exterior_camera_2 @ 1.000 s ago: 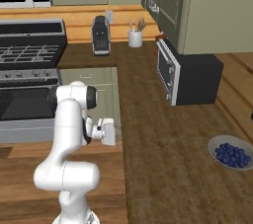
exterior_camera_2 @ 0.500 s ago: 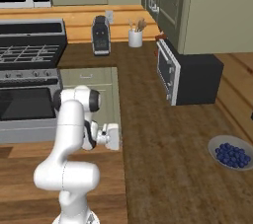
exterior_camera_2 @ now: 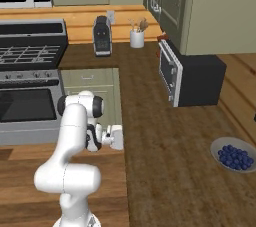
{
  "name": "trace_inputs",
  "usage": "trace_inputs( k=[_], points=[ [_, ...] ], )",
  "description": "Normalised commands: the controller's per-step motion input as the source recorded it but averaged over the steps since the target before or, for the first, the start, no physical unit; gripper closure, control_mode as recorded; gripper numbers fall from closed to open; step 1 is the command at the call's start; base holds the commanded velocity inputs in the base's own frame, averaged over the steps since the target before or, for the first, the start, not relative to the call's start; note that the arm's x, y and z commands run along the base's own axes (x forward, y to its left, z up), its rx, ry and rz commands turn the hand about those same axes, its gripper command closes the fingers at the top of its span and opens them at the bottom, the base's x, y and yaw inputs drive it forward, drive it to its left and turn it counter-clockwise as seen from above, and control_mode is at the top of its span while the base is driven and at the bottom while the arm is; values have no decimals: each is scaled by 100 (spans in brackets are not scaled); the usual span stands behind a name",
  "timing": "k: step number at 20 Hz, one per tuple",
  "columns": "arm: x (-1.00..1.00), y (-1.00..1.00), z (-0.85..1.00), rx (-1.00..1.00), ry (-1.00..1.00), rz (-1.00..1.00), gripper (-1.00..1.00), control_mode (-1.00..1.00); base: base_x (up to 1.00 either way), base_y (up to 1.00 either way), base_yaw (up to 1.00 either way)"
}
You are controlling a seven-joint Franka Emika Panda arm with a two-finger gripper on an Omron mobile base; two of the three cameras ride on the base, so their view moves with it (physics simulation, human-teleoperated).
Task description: Take a straw from the drawer in front and place it inside the glass cup on the dining counter.
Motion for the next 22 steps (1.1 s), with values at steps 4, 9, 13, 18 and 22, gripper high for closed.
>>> trace_inputs(
  k=[4, 9, 13, 18, 22],
  points=[
    [38, 0, -21, 0, -5, 4, -100, -100, 0, 0, 0],
    [0, 0, -7, 0, -7, 3, 100, -100, 0, 0, 0],
    [-1, 3, 0, 0, -8, 3, 100, -100, 0, 0, 0],
    [-14, 48, 0, 0, -5, 2, 100, -100, 0, 0, 0],
    [-20, 94, 0, 0, -1, 0, 100, -100, 0, 0, 0]
  ],
)
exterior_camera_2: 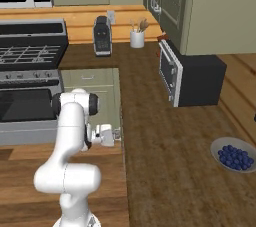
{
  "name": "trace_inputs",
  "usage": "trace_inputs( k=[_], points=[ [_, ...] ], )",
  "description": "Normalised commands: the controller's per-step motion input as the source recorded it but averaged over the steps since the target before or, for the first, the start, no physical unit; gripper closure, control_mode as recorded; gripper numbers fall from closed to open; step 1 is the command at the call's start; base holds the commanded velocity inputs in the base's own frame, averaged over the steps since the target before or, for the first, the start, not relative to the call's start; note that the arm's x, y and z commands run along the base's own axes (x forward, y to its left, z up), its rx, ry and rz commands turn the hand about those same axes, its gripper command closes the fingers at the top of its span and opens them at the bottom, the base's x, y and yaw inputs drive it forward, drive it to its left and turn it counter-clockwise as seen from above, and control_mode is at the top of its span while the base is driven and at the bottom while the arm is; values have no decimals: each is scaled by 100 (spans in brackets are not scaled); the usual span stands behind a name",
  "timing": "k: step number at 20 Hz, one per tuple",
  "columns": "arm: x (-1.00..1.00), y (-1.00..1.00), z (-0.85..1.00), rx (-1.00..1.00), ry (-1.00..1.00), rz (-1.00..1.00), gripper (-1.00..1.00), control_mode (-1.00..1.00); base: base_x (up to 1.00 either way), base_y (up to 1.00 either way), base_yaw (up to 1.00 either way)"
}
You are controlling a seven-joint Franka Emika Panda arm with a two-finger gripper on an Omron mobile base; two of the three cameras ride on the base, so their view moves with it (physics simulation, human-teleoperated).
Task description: Take a straw from the drawer in front and place it inside the glass cup on the dining counter.
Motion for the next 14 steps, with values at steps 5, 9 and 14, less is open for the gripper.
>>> trace_inputs(
  k=[5, 9, 14],
  points=[
    [-29, 100, 0, 0, -1, 0, 100, -100, 0, 0, 0],
    [-29, 100, 0, 0, 0, 0, 100, -100, 0, 0, 0],
    [-31, 100, 0, 0, 0, 1, 100, -100, 0, 0, 0]
  ],
)
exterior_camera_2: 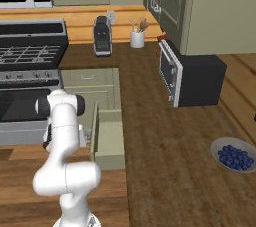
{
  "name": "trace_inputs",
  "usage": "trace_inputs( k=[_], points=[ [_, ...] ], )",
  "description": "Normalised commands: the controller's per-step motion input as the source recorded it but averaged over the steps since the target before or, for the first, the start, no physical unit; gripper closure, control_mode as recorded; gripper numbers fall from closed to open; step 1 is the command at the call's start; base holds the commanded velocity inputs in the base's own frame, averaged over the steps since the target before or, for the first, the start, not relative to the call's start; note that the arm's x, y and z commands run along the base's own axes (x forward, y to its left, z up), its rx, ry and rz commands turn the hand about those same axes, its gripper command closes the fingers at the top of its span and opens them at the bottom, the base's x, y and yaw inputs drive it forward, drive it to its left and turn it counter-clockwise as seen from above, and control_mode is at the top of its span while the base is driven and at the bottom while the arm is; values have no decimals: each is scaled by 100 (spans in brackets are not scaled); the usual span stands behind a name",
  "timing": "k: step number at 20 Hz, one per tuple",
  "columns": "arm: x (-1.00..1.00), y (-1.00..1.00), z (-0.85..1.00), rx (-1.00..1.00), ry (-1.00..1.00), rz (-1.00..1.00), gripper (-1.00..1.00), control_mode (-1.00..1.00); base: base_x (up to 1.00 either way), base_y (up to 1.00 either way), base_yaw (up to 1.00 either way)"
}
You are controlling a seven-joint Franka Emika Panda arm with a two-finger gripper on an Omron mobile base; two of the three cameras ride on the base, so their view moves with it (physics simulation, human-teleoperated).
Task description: Take a straw from the drawer in front and place it inside the glass cup on the dining counter.
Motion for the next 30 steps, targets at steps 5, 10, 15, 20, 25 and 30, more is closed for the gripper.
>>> trace_inputs(
  k=[5, 10, 15, 20, 25, 30],
  points=[
    [-27, 100, 1, 0, 0, 1, 100, -100, 0, 0, 0],
    [-21, 100, 2, 0, 0, 2, 100, -100, 0, 0, 0],
    [-16, 81, 13, 11, 5, 0, -100, -100, 0, 0, 0],
    [-16, 32, 52, 45, 26, 1, -100, -100, 0, 0, 0],
    [-16, 4, 72, 61, 29, 4, -100, -100, 0, 0, 0],
    [-19, -48, 100, 53, 8, 5, -100, -100, 0, 0, 0]
  ],
)
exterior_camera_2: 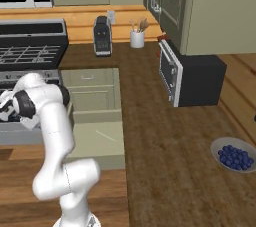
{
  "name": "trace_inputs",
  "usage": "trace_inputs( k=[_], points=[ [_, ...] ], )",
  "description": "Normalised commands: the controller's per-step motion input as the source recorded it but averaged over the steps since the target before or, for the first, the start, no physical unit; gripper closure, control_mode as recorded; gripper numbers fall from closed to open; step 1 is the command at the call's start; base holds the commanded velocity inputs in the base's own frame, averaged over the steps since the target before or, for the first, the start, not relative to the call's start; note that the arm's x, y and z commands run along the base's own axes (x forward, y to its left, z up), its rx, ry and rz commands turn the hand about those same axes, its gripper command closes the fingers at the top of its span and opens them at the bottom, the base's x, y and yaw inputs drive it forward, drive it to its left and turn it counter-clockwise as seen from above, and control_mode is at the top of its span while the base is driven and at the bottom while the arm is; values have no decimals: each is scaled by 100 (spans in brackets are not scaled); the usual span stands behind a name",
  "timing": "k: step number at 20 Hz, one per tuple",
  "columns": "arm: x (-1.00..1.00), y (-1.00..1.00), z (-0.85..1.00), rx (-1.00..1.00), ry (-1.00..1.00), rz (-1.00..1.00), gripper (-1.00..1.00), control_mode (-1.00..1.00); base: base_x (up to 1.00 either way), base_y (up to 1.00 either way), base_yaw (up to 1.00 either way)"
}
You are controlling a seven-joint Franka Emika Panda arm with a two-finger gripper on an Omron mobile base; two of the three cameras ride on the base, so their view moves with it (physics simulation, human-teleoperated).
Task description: Take a straw from the drawer in front and place it inside the glass cup on the dining counter.
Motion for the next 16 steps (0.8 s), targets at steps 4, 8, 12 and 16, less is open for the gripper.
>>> trace_inputs(
  k=[4, 8, 12, 16],
  points=[
    [-1, -92, 70, 43, 6, 2, -100, -100, 0, 0, 0],
    [13, -97, 13, 34, 10, 0, -100, -100, 0, 0, 0],
    [32, -78, -7, 28, 10, 1, -100, -100, 0, 0, 0],
    [46, -43, -33, 13, 1, 0, -100, -100, 0, 0, 0]
  ],
)
